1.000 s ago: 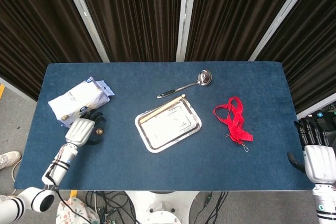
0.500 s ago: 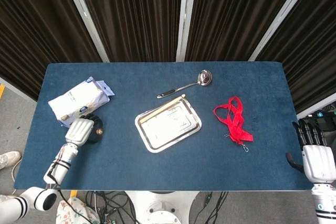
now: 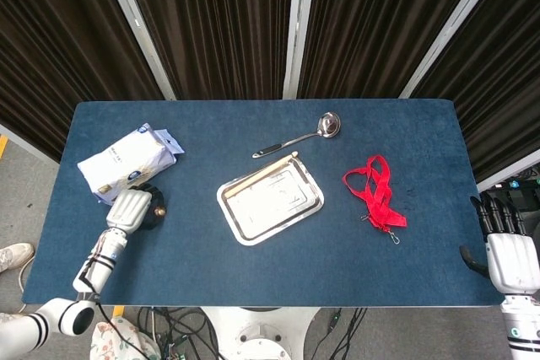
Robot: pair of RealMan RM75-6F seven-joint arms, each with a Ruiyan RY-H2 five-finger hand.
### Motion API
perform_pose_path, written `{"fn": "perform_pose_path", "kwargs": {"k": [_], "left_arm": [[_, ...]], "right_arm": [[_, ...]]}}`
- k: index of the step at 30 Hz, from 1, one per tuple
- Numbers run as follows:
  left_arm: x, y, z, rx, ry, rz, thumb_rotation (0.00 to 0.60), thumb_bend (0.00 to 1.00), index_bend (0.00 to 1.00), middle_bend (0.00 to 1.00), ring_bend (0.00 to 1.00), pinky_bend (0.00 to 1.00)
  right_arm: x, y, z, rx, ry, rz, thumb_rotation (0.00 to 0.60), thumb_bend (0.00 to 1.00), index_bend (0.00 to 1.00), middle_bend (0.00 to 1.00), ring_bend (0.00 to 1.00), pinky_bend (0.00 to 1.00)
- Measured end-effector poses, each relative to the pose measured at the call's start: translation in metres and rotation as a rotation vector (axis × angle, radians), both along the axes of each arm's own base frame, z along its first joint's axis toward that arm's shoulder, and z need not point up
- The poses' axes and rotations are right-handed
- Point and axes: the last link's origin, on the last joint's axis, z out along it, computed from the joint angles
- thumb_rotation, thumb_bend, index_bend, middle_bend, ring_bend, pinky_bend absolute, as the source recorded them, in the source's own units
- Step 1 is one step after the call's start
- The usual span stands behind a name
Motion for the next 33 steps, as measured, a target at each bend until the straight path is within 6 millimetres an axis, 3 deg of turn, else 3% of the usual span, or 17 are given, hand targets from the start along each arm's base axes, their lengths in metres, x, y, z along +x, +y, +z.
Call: {"fn": "perform_pose_path", "kwargs": {"k": [17,33], "left_arm": [[-0.0007,0.0027,0.0001,0.002,0.018,0.016,0.600,0.37,0.50,0.37,0.25,0.38],[0.0006,0.0044,0.0001,0.013,0.023,0.013,0.600,0.36,0.57,0.38,0.25,0.38]], "right_arm": [[-0.0024,-0.0020,-0.0016,0.001,-0.002,-0.007,0.600,0.19,0.00,0.00,0.00,0.00],[-0.0024,-0.0026,-0.0016,0.006,-0.004,-0.009,0.600,0.22,0.00,0.00,0.00,0.00]]}}
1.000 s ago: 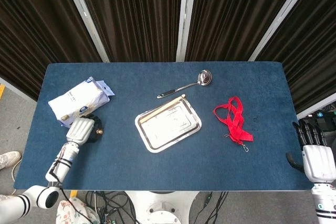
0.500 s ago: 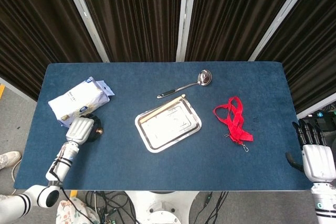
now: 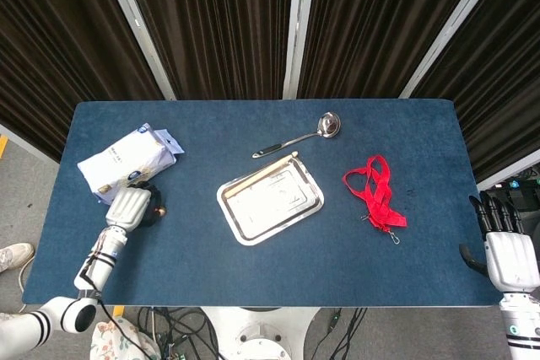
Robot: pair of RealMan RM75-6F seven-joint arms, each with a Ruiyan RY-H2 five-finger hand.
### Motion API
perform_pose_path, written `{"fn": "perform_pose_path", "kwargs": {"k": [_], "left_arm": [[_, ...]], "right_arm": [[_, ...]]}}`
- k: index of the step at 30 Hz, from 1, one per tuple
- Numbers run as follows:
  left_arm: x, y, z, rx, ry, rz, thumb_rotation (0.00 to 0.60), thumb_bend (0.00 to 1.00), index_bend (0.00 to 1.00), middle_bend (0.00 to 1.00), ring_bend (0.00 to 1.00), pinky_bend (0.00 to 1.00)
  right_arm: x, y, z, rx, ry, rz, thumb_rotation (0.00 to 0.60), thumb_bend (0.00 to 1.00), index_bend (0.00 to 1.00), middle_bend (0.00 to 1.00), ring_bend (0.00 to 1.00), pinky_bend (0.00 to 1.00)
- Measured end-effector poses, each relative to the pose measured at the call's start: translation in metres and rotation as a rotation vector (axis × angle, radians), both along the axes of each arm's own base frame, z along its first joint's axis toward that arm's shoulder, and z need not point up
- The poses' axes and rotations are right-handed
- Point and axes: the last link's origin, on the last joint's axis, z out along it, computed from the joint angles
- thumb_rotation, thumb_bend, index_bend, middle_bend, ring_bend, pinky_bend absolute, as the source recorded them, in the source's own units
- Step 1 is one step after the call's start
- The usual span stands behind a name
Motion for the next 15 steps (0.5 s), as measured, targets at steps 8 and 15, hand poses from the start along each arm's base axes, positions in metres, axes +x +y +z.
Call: {"fn": "perform_pose_path", "kwargs": {"k": [8,15], "left_arm": [[-0.0001,0.0003,0.0007,0.011,-0.001,0.003,0.600,0.37,0.61,0.41,0.26,0.39],[0.0035,-0.0016,0.0025,0.012,-0.014,0.001,0.600,0.38,0.65,0.42,0.26,0.39]], "right_arm": [[-0.0005,-0.0001,-0.0004,0.003,-0.001,-0.001,0.600,0.22,0.00,0.00,0.00,0.00],[-0.0010,0.0000,-0.0004,0.003,-0.002,-0.002,0.600,0.22,0.00,0.00,0.00,0.00]]}}
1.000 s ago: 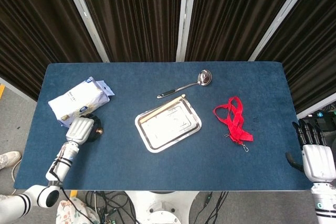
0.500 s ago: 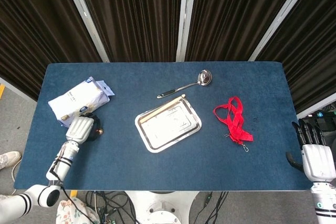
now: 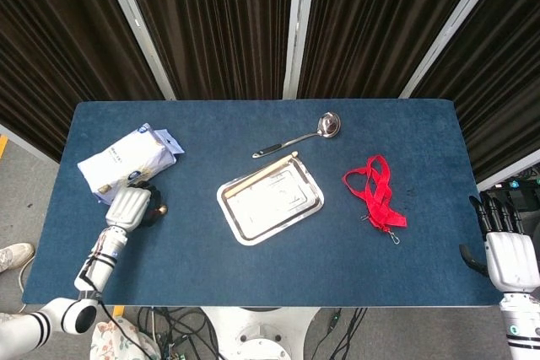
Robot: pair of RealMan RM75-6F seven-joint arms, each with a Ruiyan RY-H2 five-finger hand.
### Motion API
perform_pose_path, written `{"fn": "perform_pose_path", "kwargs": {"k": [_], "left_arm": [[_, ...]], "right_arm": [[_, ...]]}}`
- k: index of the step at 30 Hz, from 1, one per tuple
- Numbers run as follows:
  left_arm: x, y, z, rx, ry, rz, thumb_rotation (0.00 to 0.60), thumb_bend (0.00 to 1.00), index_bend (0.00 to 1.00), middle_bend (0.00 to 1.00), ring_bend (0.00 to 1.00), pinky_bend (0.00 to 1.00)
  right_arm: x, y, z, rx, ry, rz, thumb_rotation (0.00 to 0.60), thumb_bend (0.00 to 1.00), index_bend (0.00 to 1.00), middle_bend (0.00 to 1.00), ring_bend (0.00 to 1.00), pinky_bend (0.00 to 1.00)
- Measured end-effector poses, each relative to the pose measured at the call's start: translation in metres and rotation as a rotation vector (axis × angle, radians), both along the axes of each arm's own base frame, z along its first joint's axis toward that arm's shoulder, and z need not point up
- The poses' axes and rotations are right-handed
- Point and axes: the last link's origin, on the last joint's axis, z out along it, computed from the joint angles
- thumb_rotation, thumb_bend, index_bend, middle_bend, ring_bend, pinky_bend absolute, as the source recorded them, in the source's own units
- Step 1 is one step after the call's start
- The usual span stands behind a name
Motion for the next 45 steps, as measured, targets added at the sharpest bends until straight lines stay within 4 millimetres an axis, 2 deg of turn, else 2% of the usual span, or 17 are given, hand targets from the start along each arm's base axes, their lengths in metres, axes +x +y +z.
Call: {"fn": "perform_pose_path", "kwargs": {"k": [5,13,18,21,25,28,34,40,45], "left_arm": [[0.010,-0.004,0.007,0.007,-0.030,-0.020,0.600,0.38,0.66,0.43,0.26,0.39],[0.031,-0.016,0.031,0.002,-0.158,-0.024,0.600,0.41,0.69,0.44,0.28,0.39],[0.024,-0.015,0.038,0.026,-0.042,-0.035,0.600,0.42,0.71,0.44,0.28,0.38],[0.027,-0.018,0.038,-0.007,0.020,-0.045,0.600,0.42,0.71,0.44,0.28,0.37],[0.036,-0.022,0.048,-0.036,-0.025,-0.019,0.600,0.41,0.71,0.44,0.28,0.36],[0.035,-0.025,0.046,-0.056,-0.047,0.032,0.600,0.42,0.71,0.44,0.27,0.35],[0.036,-0.028,0.044,-0.095,0.041,0.027,0.600,0.42,0.72,0.44,0.27,0.34],[0.037,-0.028,0.045,-0.110,-0.064,0.088,0.600,0.42,0.72,0.44,0.27,0.34],[0.038,-0.028,0.045,-0.127,-0.081,0.115,0.600,0.42,0.72,0.43,0.27,0.35]], "right_arm": [[0.000,0.001,0.001,-0.001,-0.001,0.001,0.600,0.22,0.00,0.00,0.00,0.00],[-0.001,0.000,0.001,-0.001,-0.003,-0.001,0.600,0.23,0.00,0.00,0.00,0.00],[0.000,0.001,0.001,-0.004,-0.004,0.003,0.600,0.24,0.00,0.00,0.00,0.00],[-0.001,-0.001,0.001,-0.003,-0.002,-0.001,0.600,0.24,0.00,0.00,0.00,0.00],[0.000,-0.001,0.000,-0.002,-0.004,0.003,0.600,0.24,0.00,0.00,0.00,0.00],[-0.001,-0.001,0.000,-0.001,-0.003,-0.002,0.600,0.24,0.00,0.00,0.00,0.00],[-0.002,-0.002,-0.002,0.006,-0.005,-0.002,0.600,0.25,0.00,0.00,0.00,0.00],[-0.002,-0.002,0.001,0.000,-0.004,-0.005,0.600,0.25,0.00,0.00,0.00,0.00],[-0.002,-0.003,-0.001,0.003,-0.009,-0.006,0.600,0.25,0.00,0.00,0.00,0.00]]}}
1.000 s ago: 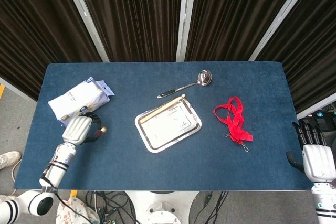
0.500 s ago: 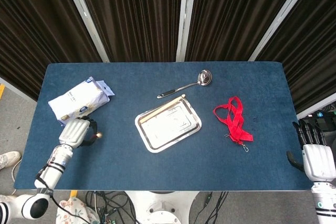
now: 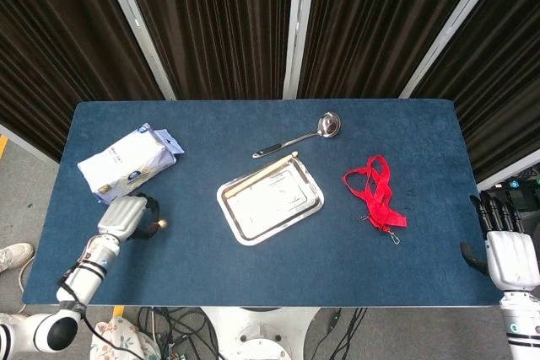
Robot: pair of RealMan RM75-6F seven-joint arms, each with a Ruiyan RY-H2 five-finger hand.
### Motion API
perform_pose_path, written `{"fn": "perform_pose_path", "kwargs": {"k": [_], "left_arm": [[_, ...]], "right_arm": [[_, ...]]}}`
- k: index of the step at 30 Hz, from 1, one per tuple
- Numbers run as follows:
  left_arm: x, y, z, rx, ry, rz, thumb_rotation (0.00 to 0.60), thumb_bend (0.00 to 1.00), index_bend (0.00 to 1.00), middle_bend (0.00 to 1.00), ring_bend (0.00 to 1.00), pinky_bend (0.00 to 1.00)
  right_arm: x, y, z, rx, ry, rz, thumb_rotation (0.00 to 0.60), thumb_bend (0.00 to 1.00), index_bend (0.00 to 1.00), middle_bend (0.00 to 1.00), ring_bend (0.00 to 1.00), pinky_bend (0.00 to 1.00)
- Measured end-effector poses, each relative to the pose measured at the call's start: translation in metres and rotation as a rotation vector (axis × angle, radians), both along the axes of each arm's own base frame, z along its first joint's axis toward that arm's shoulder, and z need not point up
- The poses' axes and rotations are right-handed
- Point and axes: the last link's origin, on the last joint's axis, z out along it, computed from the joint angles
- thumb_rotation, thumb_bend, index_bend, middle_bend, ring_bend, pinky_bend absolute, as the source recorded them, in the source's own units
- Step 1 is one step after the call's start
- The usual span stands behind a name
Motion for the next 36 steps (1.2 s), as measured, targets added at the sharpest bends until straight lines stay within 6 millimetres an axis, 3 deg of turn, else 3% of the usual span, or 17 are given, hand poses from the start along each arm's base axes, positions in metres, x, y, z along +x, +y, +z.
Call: {"fn": "perform_pose_path", "kwargs": {"k": [4,9,14,25,36], "left_arm": [[0.003,0.001,0.005,-0.003,-0.052,0.020,0.600,0.42,0.71,0.42,0.27,0.33],[0.002,-0.003,-0.004,-0.062,-0.040,0.021,0.600,0.42,0.72,0.42,0.27,0.33],[0.003,0.000,0.000,0.001,0.005,-0.006,0.600,0.42,0.71,0.42,0.26,0.32],[-0.006,0.009,-0.024,0.011,0.068,-0.016,0.600,0.42,0.71,0.42,0.26,0.32],[-0.009,0.017,-0.035,0.012,0.103,-0.016,0.600,0.42,0.71,0.42,0.26,0.31]], "right_arm": [[0.000,0.000,-0.001,0.005,0.005,0.000,0.600,0.25,0.00,0.00,0.00,0.00],[0.000,0.000,-0.001,0.005,0.003,0.000,0.600,0.25,0.00,0.00,0.00,0.00],[-0.002,0.000,-0.002,0.006,0.000,-0.008,0.600,0.25,0.00,0.00,0.00,0.00],[-0.004,0.001,-0.003,0.011,0.002,-0.015,0.600,0.25,0.00,0.00,0.00,0.00],[-0.007,0.002,-0.003,0.009,0.001,-0.021,0.600,0.25,0.00,0.00,0.00,0.00]]}}
